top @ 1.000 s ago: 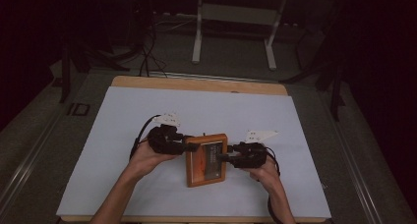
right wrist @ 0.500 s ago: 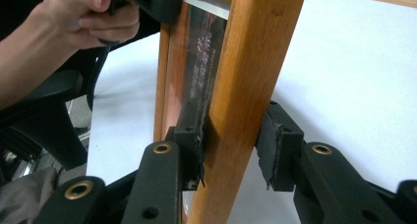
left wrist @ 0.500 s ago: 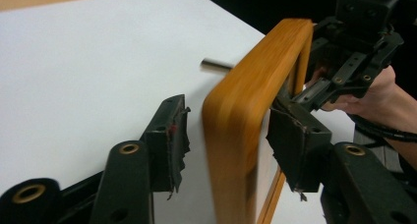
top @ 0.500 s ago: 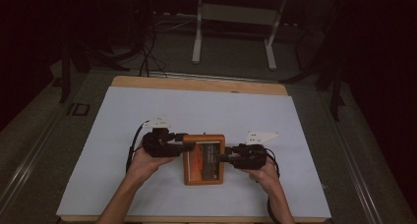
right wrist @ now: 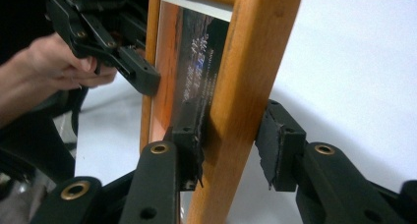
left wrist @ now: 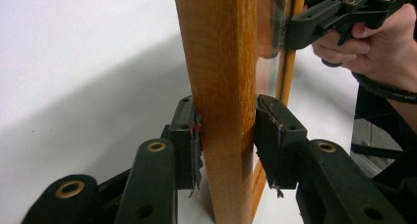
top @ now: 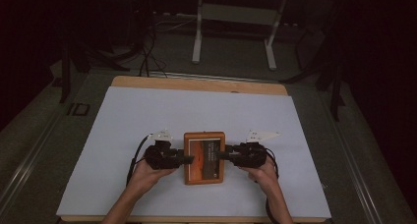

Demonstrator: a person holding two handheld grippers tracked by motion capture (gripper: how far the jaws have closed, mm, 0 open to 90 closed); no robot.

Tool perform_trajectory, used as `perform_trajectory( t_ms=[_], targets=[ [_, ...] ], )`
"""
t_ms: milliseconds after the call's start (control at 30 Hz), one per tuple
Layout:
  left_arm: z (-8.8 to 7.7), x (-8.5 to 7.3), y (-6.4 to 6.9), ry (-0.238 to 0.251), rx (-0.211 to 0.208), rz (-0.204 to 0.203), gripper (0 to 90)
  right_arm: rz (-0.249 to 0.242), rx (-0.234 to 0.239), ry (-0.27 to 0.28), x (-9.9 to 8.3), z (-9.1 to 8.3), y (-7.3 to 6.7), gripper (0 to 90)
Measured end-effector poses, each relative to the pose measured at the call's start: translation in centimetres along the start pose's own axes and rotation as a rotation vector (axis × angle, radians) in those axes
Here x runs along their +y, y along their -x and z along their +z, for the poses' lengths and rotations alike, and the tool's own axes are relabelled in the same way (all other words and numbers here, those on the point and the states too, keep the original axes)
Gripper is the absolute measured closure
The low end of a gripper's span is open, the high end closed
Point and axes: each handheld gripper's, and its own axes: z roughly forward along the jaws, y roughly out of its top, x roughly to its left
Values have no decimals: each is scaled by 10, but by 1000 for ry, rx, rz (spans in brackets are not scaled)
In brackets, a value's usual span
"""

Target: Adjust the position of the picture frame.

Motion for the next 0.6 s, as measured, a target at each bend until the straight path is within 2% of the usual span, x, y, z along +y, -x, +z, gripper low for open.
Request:
perform_trajectory(
  t_ms=[67, 100, 133, 367, 467, 500, 600],
  targets=[
    [1, 1, -6, 1, -14, -32, 639, 34, -15, 0, 0, 3, 2, 635],
    [1, 1, -6, 1, -14, -32, 640, 34, -15, 0, 0, 3, 2, 635],
    [1, 1, -10, 7, -21, -50, 640, 40, -20, 0, 1, 3, 2, 635],
    [-1, 4, -26, 14, -25, -112, 631, 100, -63, -4, 4, 15, 3, 633],
    [3, 5, -33, 17, -25, -165, 623, 136, -78, -17, 2, 19, 7, 631],
    [5, 5, -35, 17, -24, -172, 618, 147, -83, -19, 1, 20, 8, 629],
    [8, 8, -36, -1, -4, -137, 593, 187, -84, -18, -2, 21, 12, 629]
  ],
)
